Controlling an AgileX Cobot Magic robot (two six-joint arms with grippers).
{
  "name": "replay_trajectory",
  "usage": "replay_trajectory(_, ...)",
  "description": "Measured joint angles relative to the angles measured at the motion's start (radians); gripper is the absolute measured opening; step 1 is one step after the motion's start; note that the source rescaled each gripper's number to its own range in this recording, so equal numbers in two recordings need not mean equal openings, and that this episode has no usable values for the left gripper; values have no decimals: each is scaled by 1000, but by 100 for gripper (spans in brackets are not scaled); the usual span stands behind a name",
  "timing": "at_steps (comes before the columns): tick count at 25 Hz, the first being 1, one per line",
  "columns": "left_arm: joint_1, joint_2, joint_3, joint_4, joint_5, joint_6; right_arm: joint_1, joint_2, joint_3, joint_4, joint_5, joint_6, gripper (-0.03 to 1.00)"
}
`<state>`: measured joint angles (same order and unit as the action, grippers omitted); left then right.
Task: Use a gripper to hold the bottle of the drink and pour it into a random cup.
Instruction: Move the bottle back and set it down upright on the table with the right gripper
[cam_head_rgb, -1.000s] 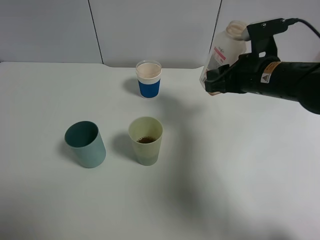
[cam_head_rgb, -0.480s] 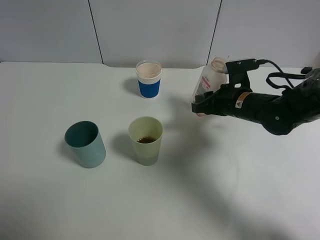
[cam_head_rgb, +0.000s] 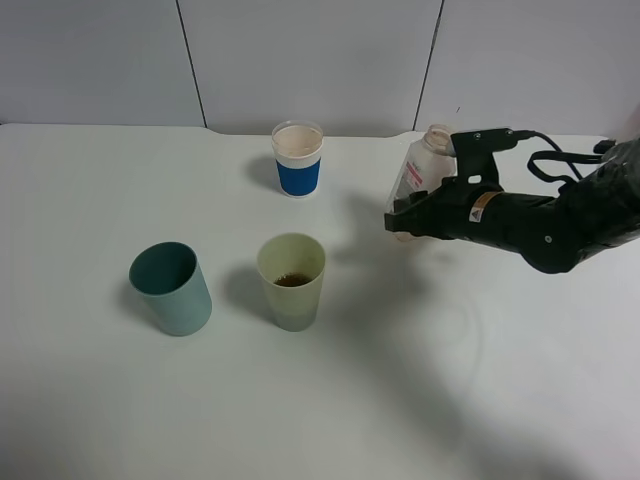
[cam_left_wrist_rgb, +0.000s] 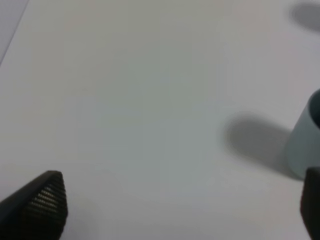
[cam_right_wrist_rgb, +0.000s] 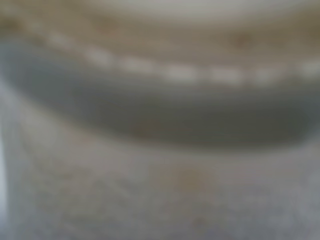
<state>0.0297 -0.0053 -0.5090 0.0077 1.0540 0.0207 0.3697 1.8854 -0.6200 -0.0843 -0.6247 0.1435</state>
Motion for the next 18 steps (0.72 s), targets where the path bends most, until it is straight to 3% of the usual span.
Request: replay_trajectory(18,0,0,0,0,0,0,-1,46,-1,7,-6,-62,0)
